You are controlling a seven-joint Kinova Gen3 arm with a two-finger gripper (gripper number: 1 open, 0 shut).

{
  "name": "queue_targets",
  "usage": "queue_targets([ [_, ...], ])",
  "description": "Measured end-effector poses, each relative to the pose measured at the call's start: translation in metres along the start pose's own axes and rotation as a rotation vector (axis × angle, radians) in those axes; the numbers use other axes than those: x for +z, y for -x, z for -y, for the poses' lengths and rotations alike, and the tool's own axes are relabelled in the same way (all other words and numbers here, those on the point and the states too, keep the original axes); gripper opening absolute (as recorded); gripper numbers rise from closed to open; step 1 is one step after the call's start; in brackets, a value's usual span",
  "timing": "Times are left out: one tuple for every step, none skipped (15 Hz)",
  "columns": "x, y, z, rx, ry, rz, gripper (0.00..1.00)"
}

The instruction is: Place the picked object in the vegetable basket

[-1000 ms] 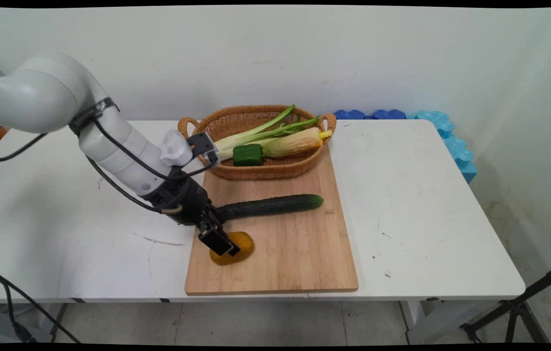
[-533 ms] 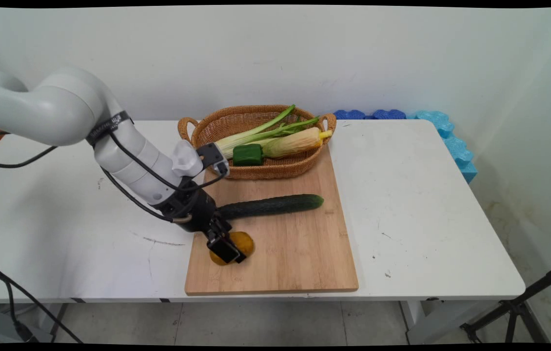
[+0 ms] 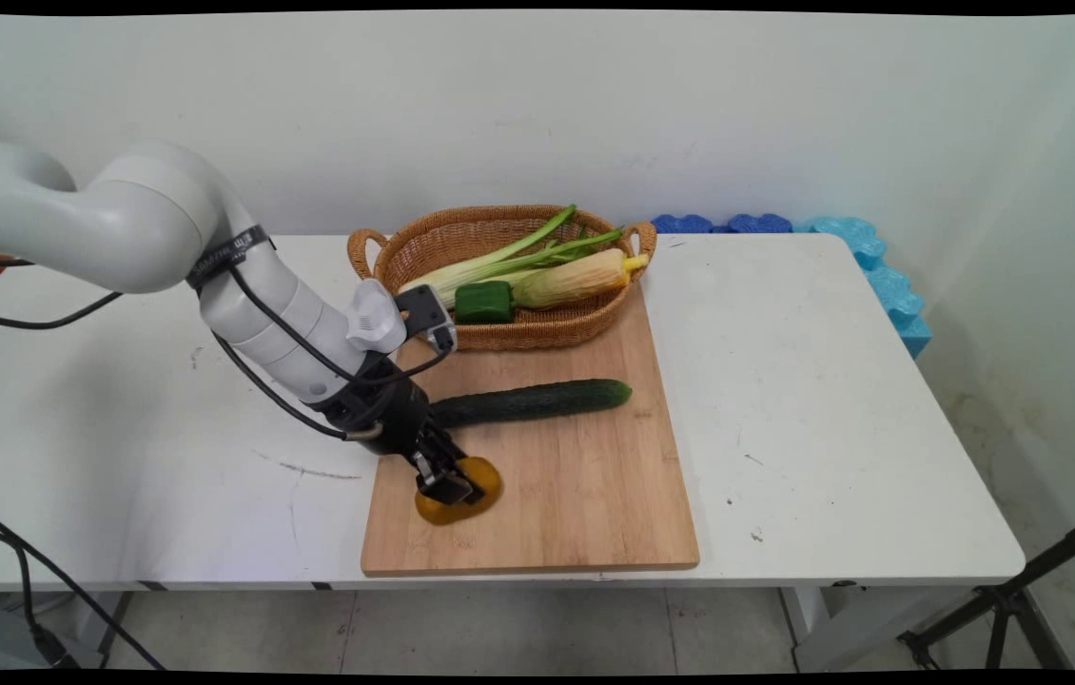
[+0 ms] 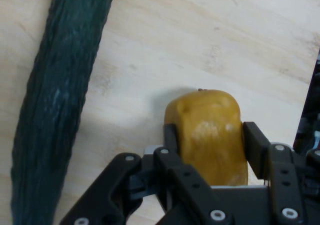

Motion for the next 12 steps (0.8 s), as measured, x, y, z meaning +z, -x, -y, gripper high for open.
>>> queue_targets([
  [-0.001,-0.001,0.000,0.012,-0.002,-0.001,0.00],
  [-0.003,-0.004,-0.001,0.030,-0.005,-0.004,0.00],
  [-0.008,-0.008,-0.001,0.048,-0.011,-0.009,0.00],
  [-0.015,-0.013,-0.002,0.065,-0.018,-0.014,0.00],
  [-0.021,-0.017,-0.003,0.077,-0.024,-0.019,0.00],
  [-0.031,-0.022,-0.005,0.090,-0.031,-0.026,0.00],
  [-0.042,-0.027,-0.006,0.102,-0.039,-0.033,0.00],
  [-0.051,-0.032,-0.008,0.112,-0.045,-0.039,0.00],
  [-0.063,-0.039,-0.009,0.120,-0.053,-0.048,0.00],
  [-0.075,-0.045,-0.009,0.130,-0.063,-0.055,0.00],
  [-0.085,-0.051,-0.008,0.136,-0.073,-0.063,0.00],
  [-0.098,-0.060,-0.006,0.142,-0.087,-0.075,0.00],
])
